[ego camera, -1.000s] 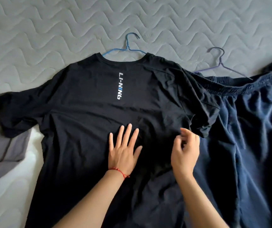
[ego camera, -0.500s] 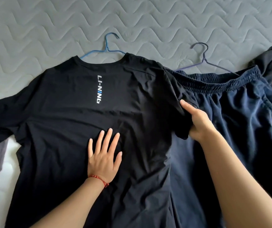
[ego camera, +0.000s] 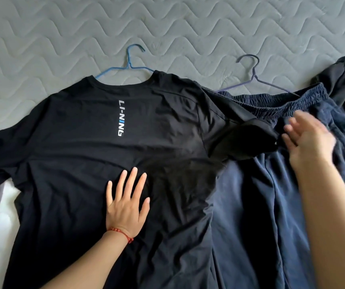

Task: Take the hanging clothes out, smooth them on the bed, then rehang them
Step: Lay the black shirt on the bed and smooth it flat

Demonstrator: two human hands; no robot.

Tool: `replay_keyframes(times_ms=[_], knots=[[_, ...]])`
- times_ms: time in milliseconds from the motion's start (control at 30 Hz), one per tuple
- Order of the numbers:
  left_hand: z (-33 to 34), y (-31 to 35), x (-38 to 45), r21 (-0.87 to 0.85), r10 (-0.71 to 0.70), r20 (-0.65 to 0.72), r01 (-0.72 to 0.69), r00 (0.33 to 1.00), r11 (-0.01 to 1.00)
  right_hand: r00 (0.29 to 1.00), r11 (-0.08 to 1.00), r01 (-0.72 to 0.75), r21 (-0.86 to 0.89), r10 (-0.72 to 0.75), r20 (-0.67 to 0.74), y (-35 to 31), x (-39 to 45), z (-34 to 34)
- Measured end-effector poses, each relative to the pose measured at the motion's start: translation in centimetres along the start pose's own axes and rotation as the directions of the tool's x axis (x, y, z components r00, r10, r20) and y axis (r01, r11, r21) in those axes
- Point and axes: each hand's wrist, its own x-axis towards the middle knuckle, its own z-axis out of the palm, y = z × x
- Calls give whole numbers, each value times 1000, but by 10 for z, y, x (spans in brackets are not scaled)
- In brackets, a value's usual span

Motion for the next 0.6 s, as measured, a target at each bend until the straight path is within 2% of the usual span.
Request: replay_keyframes(times_ms=[67, 167, 267, 300, 367, 467, 533, 600], knots=[[0, 0, 0, -3, -1, 3, 2, 1000, 1000, 1000, 985, -26, -170, 26, 2, 21, -4, 7], [0, 0, 0, -6, -2, 1, 2, 1000, 1000, 998, 950, -38, -310, 53, 39, 49, -5, 7], [0, 0, 0, -6, 3, -7, -3, 1000, 1000, 999, 825, 46, -564, -30, 38, 63, -6, 5], [0, 0, 0, -3, 4, -7, -4, 1000, 1000, 997, 826, 65, -561, -34, 66, 63, -6, 4], [1, 0, 0, 0, 4, -5, -4, 1000, 1000, 996, 900, 28, -436, 14, 93, 56, -10, 5], [0, 0, 1, -6, 1, -5, -1, 1000, 1000, 995, 934, -24, -355, -10, -96, 48, -6, 1], [1, 0, 1, -10, 4, -6, -4, 1000, 1000, 953, 912, -80, -402, -49, -300, 47, -4, -4], [0, 0, 0, -13, 5, -6, -6, 1000, 1000, 903, 856, -144, -497, -92, -420, 50, -7, -9]])
